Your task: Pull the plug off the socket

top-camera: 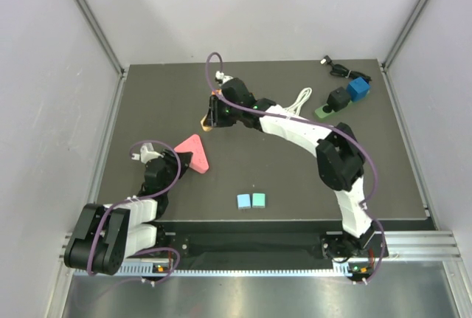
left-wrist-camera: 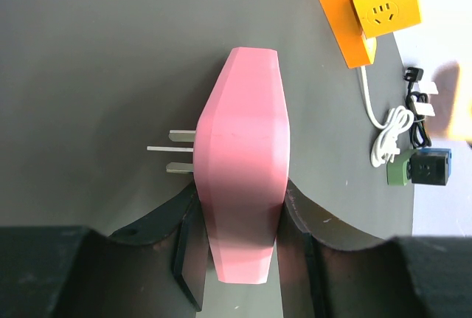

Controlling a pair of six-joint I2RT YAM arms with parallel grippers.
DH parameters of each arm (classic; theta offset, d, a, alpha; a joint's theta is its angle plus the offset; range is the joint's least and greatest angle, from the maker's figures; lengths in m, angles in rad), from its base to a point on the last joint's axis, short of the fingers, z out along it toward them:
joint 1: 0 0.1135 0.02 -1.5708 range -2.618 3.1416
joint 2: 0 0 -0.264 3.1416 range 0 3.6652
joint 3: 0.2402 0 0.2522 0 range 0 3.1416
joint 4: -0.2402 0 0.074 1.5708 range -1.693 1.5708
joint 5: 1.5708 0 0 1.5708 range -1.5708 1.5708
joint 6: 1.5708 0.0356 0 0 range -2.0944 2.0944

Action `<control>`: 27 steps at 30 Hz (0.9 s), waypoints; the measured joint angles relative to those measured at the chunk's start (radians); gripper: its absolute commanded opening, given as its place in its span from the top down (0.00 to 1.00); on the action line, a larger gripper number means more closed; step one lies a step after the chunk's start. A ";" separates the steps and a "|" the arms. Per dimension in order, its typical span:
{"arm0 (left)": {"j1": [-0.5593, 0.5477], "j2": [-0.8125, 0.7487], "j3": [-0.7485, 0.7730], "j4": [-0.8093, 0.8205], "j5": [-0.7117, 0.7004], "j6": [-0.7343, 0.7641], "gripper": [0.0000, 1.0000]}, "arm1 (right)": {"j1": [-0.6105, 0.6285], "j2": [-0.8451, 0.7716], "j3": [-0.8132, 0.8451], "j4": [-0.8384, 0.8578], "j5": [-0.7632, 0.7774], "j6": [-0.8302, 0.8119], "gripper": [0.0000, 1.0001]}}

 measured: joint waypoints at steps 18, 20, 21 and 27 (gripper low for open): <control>0.002 0.000 0.000 0.000 -0.001 0.002 1.00 | -0.175 -0.820 -0.945 -0.205 -0.370 -0.251 0.99; 0.002 0.000 0.000 0.000 -0.001 0.001 1.00 | -0.193 -0.868 -1.003 -0.217 -0.419 -0.243 0.99; 0.002 0.000 0.000 0.000 -0.001 0.002 1.00 | -0.193 -0.881 -1.029 -0.222 -0.441 -0.240 0.99; 0.002 0.000 0.000 0.001 -0.001 0.005 1.00 | -0.198 -0.862 -1.128 -0.230 -0.521 -0.222 1.00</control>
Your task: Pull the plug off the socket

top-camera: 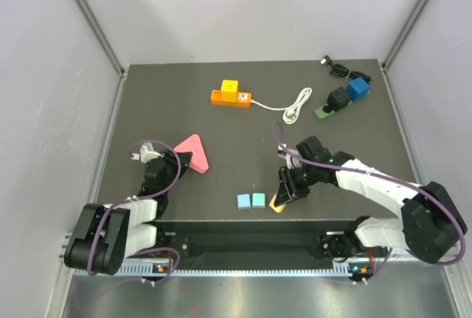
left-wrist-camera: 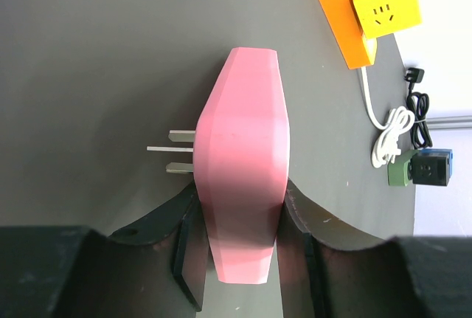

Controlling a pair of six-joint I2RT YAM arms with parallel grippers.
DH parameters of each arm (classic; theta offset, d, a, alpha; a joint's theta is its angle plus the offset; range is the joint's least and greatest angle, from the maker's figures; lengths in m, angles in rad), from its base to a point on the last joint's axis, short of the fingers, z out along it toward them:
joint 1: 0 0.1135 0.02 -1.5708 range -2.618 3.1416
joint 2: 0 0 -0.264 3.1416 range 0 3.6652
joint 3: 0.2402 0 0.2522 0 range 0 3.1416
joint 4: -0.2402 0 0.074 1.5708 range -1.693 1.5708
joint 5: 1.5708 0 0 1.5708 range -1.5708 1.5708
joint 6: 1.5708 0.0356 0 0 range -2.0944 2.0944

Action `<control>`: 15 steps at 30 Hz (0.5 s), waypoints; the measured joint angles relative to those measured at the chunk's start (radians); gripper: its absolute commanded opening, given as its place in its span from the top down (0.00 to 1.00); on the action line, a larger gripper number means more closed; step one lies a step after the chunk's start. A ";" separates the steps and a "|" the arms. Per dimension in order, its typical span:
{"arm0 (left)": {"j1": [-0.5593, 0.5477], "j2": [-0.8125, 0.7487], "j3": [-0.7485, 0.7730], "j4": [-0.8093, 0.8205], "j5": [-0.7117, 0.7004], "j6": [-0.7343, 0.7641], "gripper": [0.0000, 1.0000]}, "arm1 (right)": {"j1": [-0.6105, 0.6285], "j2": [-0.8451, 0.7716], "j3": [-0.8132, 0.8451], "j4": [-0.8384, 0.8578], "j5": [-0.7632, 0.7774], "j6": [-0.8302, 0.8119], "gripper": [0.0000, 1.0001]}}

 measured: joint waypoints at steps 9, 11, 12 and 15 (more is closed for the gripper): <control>0.000 0.000 0.000 0.000 0.000 0.002 1.00 | -0.002 0.128 -0.044 0.079 -0.082 0.014 0.94; 0.000 0.000 0.000 0.000 0.000 0.002 1.00 | -0.002 0.161 -0.047 0.100 -0.099 0.014 0.93; 0.000 0.000 0.000 0.000 0.000 0.002 1.00 | -0.002 0.178 -0.047 0.112 -0.104 0.014 0.93; 0.000 0.000 0.000 0.000 0.001 0.003 1.00 | -0.003 0.226 -0.046 0.130 -0.110 0.010 0.92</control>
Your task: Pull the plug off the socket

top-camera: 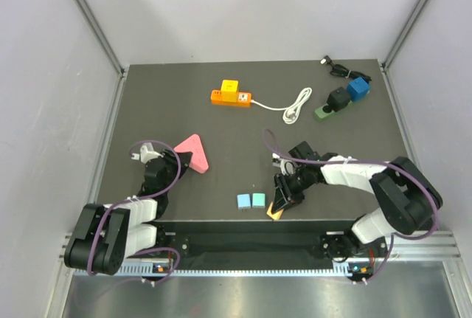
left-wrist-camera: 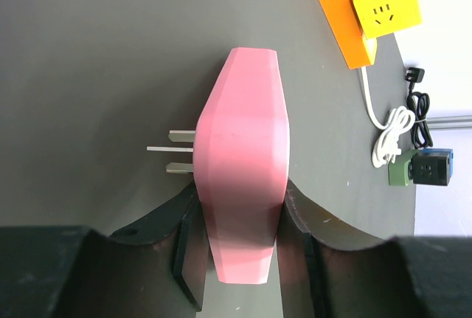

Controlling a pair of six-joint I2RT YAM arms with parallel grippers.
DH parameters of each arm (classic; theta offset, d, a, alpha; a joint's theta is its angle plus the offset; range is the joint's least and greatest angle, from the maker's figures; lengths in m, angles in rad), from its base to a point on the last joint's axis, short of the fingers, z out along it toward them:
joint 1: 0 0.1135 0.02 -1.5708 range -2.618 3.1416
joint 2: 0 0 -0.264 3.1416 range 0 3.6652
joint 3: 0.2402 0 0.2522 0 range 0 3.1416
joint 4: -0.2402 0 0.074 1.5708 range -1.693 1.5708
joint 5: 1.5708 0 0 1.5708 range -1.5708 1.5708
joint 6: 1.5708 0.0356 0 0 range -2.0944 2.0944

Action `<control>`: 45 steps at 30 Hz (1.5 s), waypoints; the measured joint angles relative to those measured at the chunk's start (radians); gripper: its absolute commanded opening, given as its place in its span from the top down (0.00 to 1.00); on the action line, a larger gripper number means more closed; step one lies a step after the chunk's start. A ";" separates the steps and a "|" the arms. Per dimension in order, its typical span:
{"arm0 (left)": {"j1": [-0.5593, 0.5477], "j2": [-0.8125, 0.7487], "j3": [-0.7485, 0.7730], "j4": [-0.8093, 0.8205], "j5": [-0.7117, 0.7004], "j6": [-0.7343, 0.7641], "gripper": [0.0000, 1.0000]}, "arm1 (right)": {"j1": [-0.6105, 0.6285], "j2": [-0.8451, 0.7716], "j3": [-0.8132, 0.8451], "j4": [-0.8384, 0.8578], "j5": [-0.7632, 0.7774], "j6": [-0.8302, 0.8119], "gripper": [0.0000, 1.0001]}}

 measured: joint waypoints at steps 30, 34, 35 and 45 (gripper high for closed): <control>0.002 0.000 0.003 -0.004 0.003 0.006 1.00 | -0.057 0.137 0.108 -0.054 0.010 -0.129 0.58; 0.002 0.000 0.005 -0.006 0.003 0.007 1.00 | -0.057 0.140 0.108 -0.056 0.005 -0.140 0.57; 0.002 0.000 0.006 -0.007 0.003 0.008 1.00 | -0.057 0.140 0.108 -0.056 0.006 -0.143 0.57; 0.002 0.000 0.009 -0.011 0.003 0.013 1.00 | -0.057 0.144 0.143 -0.071 0.034 -0.145 0.48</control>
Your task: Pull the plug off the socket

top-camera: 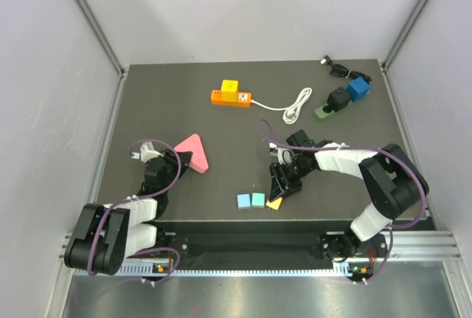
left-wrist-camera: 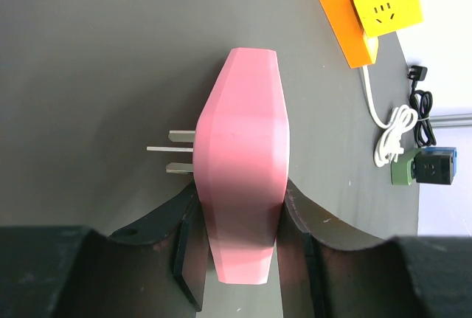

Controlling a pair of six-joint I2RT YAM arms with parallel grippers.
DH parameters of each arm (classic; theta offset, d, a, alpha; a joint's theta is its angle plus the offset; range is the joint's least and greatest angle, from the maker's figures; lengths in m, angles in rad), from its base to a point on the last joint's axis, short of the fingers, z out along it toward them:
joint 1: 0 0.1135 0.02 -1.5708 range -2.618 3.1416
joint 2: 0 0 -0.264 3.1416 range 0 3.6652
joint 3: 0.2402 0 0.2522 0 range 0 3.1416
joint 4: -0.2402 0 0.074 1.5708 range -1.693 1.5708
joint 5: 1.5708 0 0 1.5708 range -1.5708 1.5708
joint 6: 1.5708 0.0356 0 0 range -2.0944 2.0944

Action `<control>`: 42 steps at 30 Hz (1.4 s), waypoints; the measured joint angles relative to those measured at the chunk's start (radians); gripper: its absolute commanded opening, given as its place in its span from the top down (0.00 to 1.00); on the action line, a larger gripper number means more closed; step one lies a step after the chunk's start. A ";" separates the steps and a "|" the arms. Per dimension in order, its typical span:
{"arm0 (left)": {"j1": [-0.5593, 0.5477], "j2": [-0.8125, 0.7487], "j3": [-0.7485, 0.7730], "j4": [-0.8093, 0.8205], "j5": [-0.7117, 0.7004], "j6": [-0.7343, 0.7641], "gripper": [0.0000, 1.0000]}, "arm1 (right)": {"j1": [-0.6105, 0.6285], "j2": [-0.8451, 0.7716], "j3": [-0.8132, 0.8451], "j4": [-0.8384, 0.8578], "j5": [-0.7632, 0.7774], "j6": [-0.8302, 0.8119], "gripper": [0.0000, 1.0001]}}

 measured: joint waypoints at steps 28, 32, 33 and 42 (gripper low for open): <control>0.002 -0.016 0.085 -0.157 0.003 0.001 1.00 | -0.002 -0.300 0.094 -0.064 0.270 0.040 0.39; 0.002 -0.091 0.117 -0.288 -0.010 0.019 1.00 | -0.002 -0.362 0.068 -0.031 0.270 0.044 0.39; 0.002 -0.108 0.127 -0.324 -0.023 0.028 1.00 | -0.003 -0.372 0.057 -0.023 0.265 0.043 0.38; 0.064 0.003 0.329 -0.481 -0.044 0.103 1.00 | -0.002 -0.476 -0.055 0.054 0.189 0.060 0.34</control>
